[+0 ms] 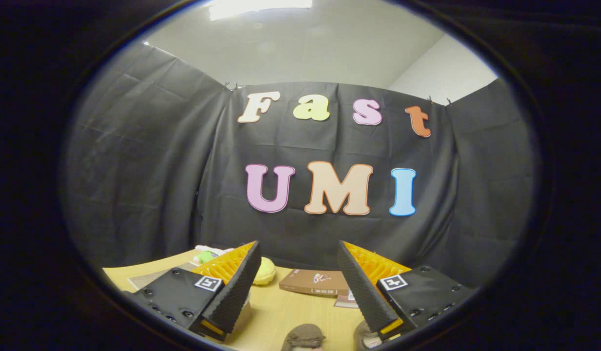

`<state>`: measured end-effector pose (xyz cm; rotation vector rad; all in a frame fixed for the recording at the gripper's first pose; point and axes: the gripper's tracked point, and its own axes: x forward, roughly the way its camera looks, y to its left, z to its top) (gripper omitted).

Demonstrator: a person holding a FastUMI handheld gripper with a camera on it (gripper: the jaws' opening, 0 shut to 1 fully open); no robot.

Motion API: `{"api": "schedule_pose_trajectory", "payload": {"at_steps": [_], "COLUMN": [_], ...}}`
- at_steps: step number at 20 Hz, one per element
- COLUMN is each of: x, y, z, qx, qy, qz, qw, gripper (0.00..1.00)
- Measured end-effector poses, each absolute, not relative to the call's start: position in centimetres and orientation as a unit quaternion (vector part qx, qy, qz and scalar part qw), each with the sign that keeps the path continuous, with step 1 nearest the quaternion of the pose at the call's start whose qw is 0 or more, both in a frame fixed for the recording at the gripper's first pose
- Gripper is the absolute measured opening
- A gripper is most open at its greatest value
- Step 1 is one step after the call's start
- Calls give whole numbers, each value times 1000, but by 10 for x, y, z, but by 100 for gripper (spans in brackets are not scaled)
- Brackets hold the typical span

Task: Open the storage box then place both shoes into the box .Put the left shoe in first, then the right shoe, with the right side of both shoes facing outward in a uniform manner.

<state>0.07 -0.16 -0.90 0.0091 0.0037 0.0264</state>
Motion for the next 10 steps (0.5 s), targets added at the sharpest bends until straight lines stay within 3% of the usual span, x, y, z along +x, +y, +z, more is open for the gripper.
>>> {"api": "schedule_pose_trajectory", "payload": {"at_steps": [10], "x": [-18], "y": [33], "z": [-46], "qx": [118], "qy": [49], "qz": [95], "qw": [987], "gripper": [100]}}
